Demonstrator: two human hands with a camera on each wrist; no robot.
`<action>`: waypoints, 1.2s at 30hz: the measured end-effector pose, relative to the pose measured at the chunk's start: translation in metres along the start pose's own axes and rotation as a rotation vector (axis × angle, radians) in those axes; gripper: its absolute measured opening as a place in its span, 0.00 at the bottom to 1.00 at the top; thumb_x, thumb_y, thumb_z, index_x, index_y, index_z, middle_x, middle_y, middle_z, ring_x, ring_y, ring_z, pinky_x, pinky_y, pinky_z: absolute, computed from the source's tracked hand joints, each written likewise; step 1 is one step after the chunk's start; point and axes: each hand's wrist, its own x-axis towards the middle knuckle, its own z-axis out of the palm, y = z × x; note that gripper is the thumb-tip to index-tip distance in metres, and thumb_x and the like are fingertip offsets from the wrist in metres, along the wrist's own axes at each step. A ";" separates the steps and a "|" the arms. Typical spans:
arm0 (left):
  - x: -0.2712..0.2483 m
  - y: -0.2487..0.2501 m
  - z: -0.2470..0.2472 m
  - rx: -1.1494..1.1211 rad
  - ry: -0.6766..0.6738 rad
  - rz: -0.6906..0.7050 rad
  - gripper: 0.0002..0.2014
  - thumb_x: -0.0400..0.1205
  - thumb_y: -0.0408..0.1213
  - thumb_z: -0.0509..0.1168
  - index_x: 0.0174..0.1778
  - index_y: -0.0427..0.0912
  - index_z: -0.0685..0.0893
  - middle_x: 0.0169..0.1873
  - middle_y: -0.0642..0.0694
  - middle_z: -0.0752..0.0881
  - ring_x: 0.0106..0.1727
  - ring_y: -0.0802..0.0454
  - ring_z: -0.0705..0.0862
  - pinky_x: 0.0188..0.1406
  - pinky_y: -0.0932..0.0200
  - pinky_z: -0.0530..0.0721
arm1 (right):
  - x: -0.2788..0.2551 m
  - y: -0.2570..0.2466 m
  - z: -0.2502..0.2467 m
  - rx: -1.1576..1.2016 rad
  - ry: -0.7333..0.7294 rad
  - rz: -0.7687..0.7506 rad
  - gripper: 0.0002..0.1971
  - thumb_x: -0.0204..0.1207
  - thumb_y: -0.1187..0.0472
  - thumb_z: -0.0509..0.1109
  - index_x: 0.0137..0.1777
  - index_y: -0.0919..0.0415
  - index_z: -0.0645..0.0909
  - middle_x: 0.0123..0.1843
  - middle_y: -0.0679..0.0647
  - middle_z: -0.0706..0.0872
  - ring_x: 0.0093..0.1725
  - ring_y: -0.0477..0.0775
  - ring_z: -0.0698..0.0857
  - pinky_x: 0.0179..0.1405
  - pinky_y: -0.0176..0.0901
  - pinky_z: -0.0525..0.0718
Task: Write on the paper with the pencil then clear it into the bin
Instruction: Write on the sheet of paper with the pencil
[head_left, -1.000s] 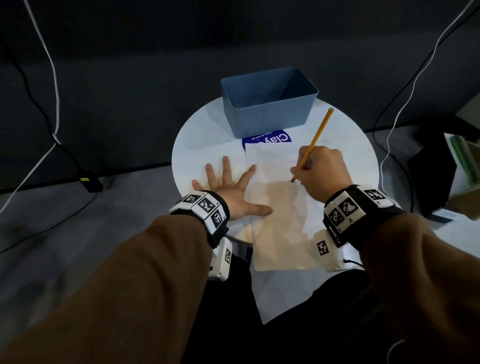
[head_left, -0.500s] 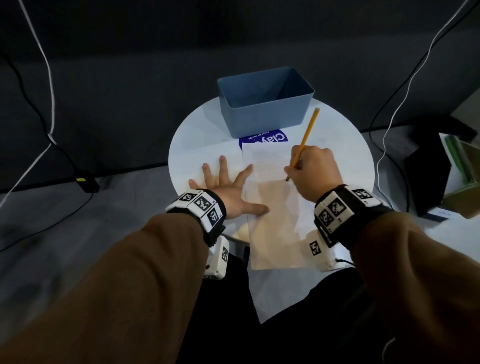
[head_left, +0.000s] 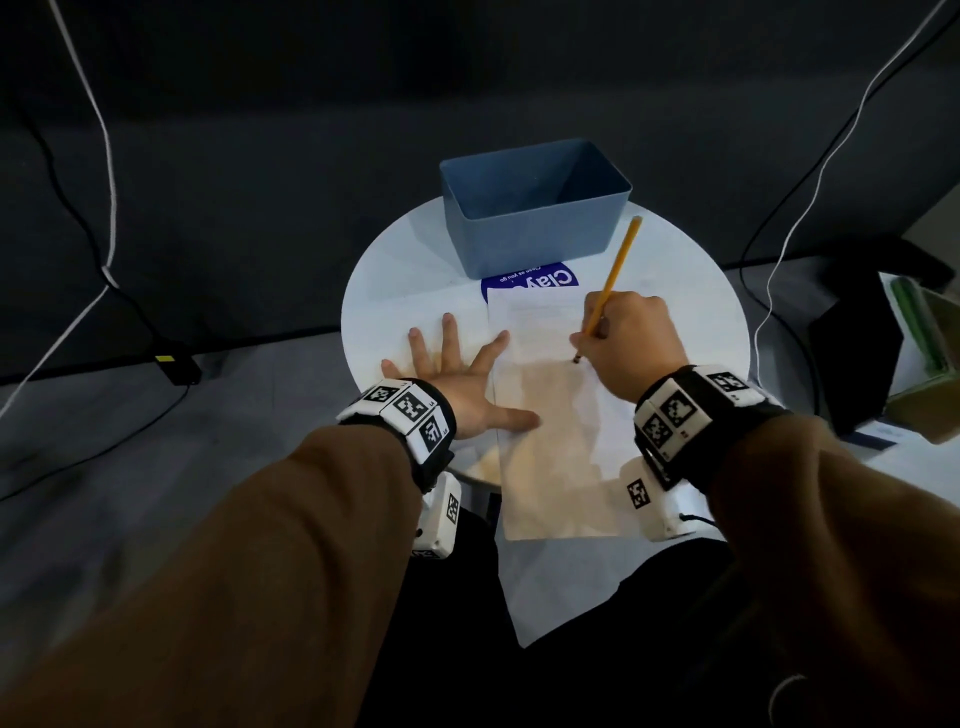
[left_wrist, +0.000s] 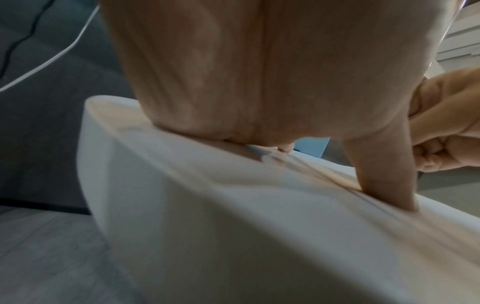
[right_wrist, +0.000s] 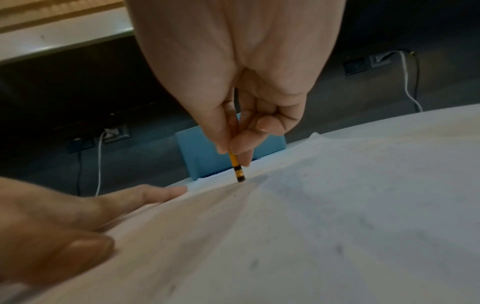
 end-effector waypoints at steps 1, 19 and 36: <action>0.000 0.000 0.000 -0.001 0.000 0.001 0.59 0.64 0.82 0.63 0.80 0.75 0.30 0.79 0.47 0.17 0.80 0.30 0.20 0.74 0.17 0.34 | 0.002 0.001 -0.002 -0.011 0.006 0.003 0.13 0.79 0.62 0.75 0.36 0.57 0.77 0.36 0.54 0.84 0.36 0.50 0.82 0.34 0.36 0.75; 0.001 0.002 0.000 0.013 -0.001 -0.013 0.58 0.66 0.81 0.63 0.80 0.74 0.30 0.79 0.47 0.17 0.80 0.30 0.21 0.74 0.17 0.34 | 0.001 -0.011 0.009 0.040 -0.039 -0.125 0.16 0.78 0.61 0.77 0.31 0.53 0.76 0.30 0.46 0.83 0.34 0.43 0.81 0.35 0.32 0.73; -0.001 0.006 -0.001 0.043 0.004 -0.030 0.57 0.67 0.81 0.62 0.81 0.73 0.29 0.80 0.45 0.18 0.81 0.29 0.23 0.74 0.16 0.37 | -0.008 -0.034 0.031 0.119 -0.056 -0.208 0.17 0.79 0.61 0.76 0.31 0.52 0.75 0.28 0.45 0.83 0.31 0.40 0.82 0.34 0.24 0.75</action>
